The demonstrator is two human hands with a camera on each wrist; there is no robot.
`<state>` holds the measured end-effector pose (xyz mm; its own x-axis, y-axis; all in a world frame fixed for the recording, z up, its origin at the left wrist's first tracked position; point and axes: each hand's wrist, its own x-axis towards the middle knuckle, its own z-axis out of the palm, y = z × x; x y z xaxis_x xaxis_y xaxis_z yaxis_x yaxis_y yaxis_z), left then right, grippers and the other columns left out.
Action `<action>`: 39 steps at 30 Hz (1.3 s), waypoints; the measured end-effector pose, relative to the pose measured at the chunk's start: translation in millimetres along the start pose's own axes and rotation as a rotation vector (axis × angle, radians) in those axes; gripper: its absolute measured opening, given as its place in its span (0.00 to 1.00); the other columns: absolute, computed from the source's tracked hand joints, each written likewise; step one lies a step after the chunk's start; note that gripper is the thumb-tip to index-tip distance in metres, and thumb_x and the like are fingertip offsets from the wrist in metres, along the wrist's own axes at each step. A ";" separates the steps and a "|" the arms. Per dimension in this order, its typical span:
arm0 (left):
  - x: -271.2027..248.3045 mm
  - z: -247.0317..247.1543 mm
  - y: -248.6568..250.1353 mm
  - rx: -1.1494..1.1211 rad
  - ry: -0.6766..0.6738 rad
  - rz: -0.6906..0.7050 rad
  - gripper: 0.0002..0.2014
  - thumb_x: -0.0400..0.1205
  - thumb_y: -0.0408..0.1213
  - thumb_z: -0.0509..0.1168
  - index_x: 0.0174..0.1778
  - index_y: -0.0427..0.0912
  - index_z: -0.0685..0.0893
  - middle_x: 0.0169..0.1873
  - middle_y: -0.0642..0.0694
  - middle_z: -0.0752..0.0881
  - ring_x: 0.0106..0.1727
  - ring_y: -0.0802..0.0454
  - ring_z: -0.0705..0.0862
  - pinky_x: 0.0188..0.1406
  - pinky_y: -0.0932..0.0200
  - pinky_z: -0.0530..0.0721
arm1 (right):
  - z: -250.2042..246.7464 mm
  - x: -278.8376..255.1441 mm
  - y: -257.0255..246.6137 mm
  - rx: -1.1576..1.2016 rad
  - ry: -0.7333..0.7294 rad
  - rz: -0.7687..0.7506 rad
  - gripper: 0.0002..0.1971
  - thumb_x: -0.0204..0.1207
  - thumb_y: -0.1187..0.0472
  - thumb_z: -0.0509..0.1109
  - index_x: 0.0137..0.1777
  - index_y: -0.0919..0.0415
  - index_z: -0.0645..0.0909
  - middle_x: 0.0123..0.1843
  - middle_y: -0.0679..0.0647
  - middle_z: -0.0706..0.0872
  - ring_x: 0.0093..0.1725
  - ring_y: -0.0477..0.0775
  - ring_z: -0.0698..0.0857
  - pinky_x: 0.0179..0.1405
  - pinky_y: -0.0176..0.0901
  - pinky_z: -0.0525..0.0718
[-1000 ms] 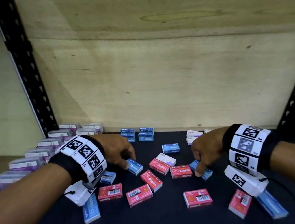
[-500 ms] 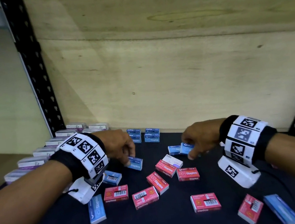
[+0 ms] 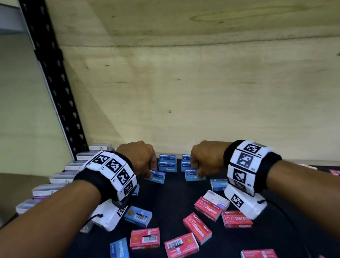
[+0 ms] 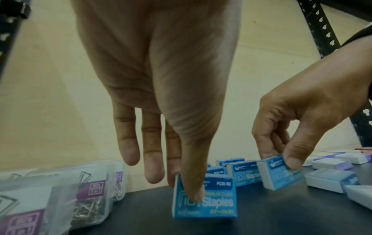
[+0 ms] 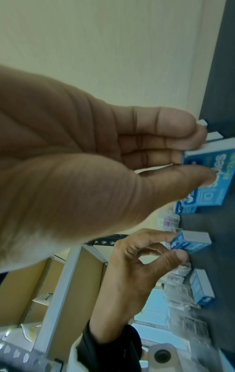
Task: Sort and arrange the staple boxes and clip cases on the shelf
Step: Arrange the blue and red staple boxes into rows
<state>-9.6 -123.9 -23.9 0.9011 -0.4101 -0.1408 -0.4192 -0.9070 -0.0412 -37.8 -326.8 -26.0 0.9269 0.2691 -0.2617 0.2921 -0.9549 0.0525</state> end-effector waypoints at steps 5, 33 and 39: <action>4.7 0.2 2.0 -0.021 -0.017 0.000 0.14 0.72 0.45 0.79 0.54 0.53 0.91 0.49 0.56 0.90 0.51 0.53 0.88 0.51 0.56 0.85 | 3.6 11.7 -4.2 0.029 0.010 0.009 0.14 0.76 0.57 0.77 0.57 0.64 0.87 0.56 0.59 0.90 0.55 0.61 0.88 0.56 0.51 0.86; 10.3 -1.4 -2.8 0.006 0.058 -0.006 0.13 0.70 0.51 0.78 0.47 0.55 0.85 0.41 0.59 0.85 0.45 0.55 0.84 0.40 0.59 0.78 | -0.3 6.1 1.3 0.014 0.072 0.025 0.13 0.76 0.54 0.78 0.52 0.65 0.88 0.50 0.59 0.92 0.50 0.59 0.90 0.49 0.50 0.87; -8.3 -15.1 -27.7 0.140 -0.220 -0.027 0.15 0.73 0.41 0.78 0.56 0.51 0.89 0.50 0.51 0.87 0.48 0.56 0.80 0.46 0.62 0.77 | -5.1 -19.0 22.5 0.014 -0.028 0.061 0.15 0.75 0.52 0.77 0.56 0.59 0.87 0.52 0.53 0.90 0.49 0.54 0.87 0.46 0.43 0.82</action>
<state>-3.8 -96.9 -6.7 0.8728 -0.3416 -0.3486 -0.4207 -0.8886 -0.1825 -47.6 -352.7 -15.0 0.9357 0.2072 -0.2855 0.2319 -0.9712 0.0552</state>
